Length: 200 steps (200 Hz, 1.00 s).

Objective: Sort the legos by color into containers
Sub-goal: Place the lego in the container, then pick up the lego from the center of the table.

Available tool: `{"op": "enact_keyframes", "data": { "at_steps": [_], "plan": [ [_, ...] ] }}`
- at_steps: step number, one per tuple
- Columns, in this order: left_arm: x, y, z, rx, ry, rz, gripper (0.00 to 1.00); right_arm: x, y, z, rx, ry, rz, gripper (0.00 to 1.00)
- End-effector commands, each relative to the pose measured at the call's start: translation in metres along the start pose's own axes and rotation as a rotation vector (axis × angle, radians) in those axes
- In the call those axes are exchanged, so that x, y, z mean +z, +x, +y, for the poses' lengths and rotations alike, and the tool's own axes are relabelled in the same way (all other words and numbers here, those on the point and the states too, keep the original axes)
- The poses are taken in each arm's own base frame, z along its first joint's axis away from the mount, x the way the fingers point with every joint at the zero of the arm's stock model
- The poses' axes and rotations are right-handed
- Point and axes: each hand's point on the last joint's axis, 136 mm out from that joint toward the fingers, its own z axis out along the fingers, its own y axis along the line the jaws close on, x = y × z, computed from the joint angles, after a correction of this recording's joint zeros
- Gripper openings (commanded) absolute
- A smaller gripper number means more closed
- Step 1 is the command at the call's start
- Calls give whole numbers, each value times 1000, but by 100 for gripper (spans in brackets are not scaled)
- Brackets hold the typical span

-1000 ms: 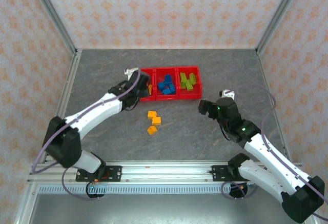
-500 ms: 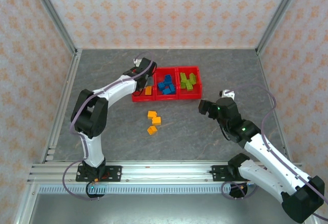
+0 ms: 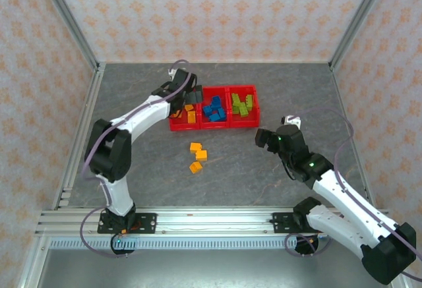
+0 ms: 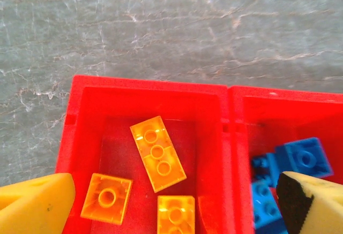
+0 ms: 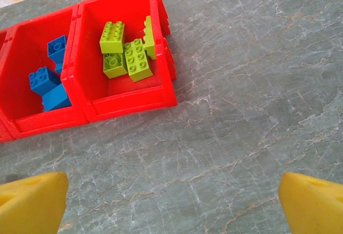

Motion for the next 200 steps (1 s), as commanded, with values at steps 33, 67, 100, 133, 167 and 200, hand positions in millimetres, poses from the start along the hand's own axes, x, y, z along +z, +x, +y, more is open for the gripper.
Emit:
{"op": "enact_keyframes", "data": {
  "at_steps": [33, 67, 100, 133, 167, 200],
  "plan": [
    [-81, 35, 0, 46, 145, -12, 100, 0, -1, -7, 8, 39, -17, 100],
    [-109, 101, 11, 56, 193, 57, 99, 3, 1, -8, 2, 51, -7, 100],
    [-121, 155, 26, 8, 224, 132, 99, 3, 0, -11, 5, 69, -12, 100],
    [-127, 171, 34, -82, 225, 156, 99, 4, 1, -14, 6, 87, -13, 100],
    [-123, 176, 16, -113, 280, 196, 99, 7, 4, -15, -3, 96, 4, 100],
    [-116, 181, -7, -63, 281, 231, 98, 7, 4, -14, -3, 95, 5, 100]
  ]
}}
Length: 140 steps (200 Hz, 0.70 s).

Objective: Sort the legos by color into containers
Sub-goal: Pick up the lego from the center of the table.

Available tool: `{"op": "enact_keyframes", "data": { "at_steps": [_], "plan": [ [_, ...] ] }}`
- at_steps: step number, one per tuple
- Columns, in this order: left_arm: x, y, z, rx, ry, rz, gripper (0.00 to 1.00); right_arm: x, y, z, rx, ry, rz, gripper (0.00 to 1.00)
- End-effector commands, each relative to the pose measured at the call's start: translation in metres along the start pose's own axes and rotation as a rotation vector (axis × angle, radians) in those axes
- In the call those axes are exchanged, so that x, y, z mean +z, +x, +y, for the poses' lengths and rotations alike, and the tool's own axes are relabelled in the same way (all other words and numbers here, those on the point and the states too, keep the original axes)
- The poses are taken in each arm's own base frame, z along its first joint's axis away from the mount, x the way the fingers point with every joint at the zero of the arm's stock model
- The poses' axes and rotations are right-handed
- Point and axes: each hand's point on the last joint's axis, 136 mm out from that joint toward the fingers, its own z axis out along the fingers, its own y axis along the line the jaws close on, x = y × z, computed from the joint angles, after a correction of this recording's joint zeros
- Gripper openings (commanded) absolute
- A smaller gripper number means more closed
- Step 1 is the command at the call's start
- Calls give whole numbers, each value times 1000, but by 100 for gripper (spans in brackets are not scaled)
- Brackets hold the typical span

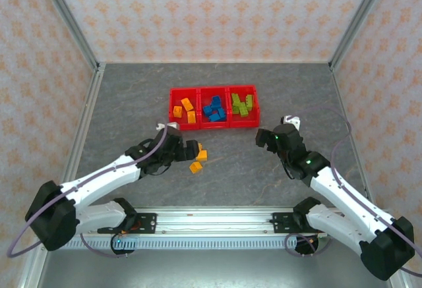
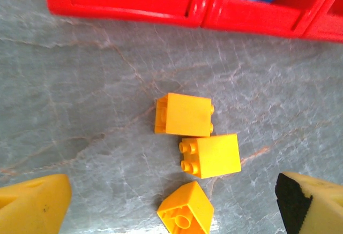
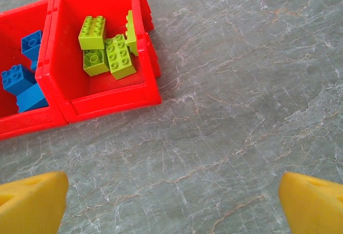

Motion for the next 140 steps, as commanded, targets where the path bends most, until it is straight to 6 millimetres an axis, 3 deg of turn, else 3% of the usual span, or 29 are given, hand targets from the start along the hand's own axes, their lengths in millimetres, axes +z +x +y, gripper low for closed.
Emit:
{"op": "enact_keyframes", "data": {
  "at_steps": [1, 21, 78, 140],
  "plan": [
    [4, -6, -25, -4, 42, 5, 98, -1, 0, -6, 5, 33, -7, 100],
    [13, 0, -33, 24, 19, 37, 95, 0, 0, -6, 2, 34, -4, 100],
    [37, 14, -24, 9, -74, 89, 85, -2, 1, -3, 0, 16, 1, 100],
    [56, 17, -44, 26, -66, 127, 80, -6, -2, -1, 10, -2, -15, 100]
  ]
}}
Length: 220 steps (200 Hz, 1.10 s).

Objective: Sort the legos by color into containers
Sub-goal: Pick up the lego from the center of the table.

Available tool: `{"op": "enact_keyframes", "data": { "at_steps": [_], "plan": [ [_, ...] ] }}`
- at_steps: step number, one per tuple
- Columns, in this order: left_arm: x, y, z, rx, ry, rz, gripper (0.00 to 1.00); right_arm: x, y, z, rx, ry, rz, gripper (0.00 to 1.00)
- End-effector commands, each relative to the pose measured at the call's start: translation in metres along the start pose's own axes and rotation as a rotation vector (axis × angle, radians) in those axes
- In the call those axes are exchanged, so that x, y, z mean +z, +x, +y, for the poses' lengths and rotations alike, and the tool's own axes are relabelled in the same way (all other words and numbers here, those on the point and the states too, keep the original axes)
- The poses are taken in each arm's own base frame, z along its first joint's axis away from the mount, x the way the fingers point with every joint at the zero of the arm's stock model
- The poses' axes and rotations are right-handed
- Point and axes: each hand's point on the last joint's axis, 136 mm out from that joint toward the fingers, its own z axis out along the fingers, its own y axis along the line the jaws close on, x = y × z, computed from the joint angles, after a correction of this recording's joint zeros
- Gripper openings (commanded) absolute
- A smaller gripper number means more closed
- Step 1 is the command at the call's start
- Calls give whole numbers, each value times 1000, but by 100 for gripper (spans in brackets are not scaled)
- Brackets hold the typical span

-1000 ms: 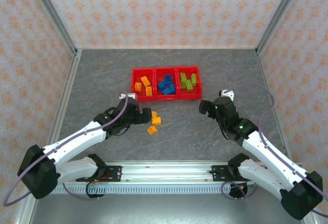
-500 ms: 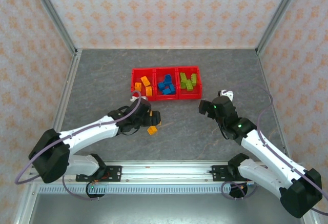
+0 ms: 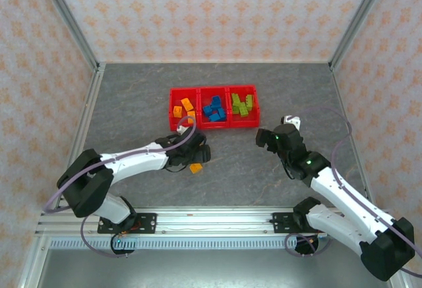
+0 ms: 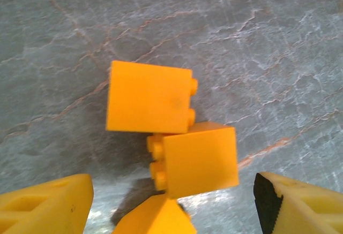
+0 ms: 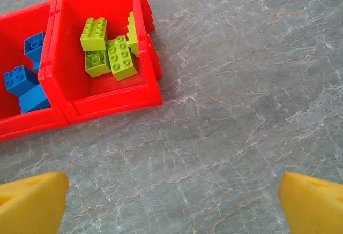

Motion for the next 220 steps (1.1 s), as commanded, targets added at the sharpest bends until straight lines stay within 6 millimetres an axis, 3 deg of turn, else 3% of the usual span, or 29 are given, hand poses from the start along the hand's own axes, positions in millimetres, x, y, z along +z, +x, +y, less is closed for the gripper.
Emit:
{"op": "enact_keyframes", "data": {
  "at_steps": [1, 44, 117, 164, 220],
  "plan": [
    [1, -12, -17, -3, 19, -25, 80, -4, -1, -2, 7, 4, -10, 100],
    [14, -11, -21, 8, -5, -3, 83, -4, -2, -2, 6, 4, -14, 100],
    [40, -4, -12, 29, -97, 43, 81, -6, -4, -4, 13, 9, -26, 100],
    [48, 0, -7, 28, -128, 63, 71, -6, -5, -5, 12, 20, -30, 100],
    [39, -7, -7, 17, -128, 29, 51, -4, -5, -5, 10, 23, -28, 100]
  ]
}}
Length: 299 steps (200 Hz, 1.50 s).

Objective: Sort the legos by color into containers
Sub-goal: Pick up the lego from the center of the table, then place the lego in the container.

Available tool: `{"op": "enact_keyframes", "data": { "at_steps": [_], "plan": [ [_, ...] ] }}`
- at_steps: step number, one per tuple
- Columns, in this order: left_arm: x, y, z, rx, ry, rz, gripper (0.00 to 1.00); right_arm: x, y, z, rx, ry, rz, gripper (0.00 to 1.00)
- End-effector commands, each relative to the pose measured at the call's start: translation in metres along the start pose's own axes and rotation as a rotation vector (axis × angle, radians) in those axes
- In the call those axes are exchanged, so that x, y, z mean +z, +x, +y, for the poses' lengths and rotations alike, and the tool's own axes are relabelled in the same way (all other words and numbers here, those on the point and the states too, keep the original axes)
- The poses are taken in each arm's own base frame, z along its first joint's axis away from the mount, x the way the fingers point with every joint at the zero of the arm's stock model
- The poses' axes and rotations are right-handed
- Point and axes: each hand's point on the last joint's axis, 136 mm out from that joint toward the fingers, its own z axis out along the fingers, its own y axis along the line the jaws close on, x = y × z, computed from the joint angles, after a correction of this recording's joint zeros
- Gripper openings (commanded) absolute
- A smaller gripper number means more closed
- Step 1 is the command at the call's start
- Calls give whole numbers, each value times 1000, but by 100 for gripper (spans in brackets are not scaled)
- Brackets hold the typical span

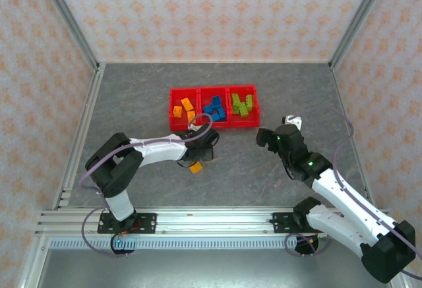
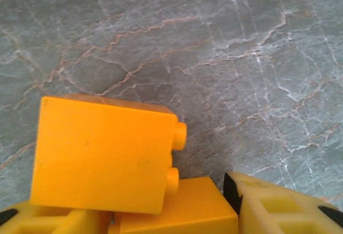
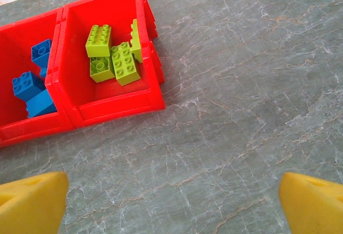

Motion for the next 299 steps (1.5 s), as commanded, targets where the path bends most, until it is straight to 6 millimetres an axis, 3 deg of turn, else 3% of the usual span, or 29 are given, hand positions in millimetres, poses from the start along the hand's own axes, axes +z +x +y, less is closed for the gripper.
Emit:
{"op": "enact_keyframes", "data": {
  "at_steps": [1, 38, 73, 113, 139, 175, 207, 256, 291, 299],
  "plan": [
    [-6, -5, -1, -9, -3, -25, 50, 0, 0, -5, 1, 33, -10, 100],
    [-20, -10, 2, -32, 29, -71, 43, -3, -2, -6, 8, 32, -19, 100],
    [-64, -31, -5, -55, 111, -165, 40, -6, -5, -7, 17, 28, -35, 100],
    [-133, -80, -9, -34, 118, -342, 40, -6, -6, -8, 18, 32, -40, 100],
    [-151, -122, 2, -19, 48, -417, 41, -6, -5, -8, 17, 34, -39, 100],
    [-133, -174, 30, -42, -27, -433, 41, -6, -6, -7, 17, 30, -38, 100],
    [-102, -202, 46, -56, -83, -403, 40, -6, -6, -6, 17, 23, -38, 100],
    [-61, -231, 60, -84, -106, -378, 39, -6, -5, -5, 14, 16, -35, 100],
    [-43, -246, 58, -89, -91, -385, 39, -5, -4, -4, 11, 12, -30, 100],
    [-28, -244, 59, -84, -103, -359, 40, -5, -4, -4, 11, 12, -29, 100]
  ]
}}
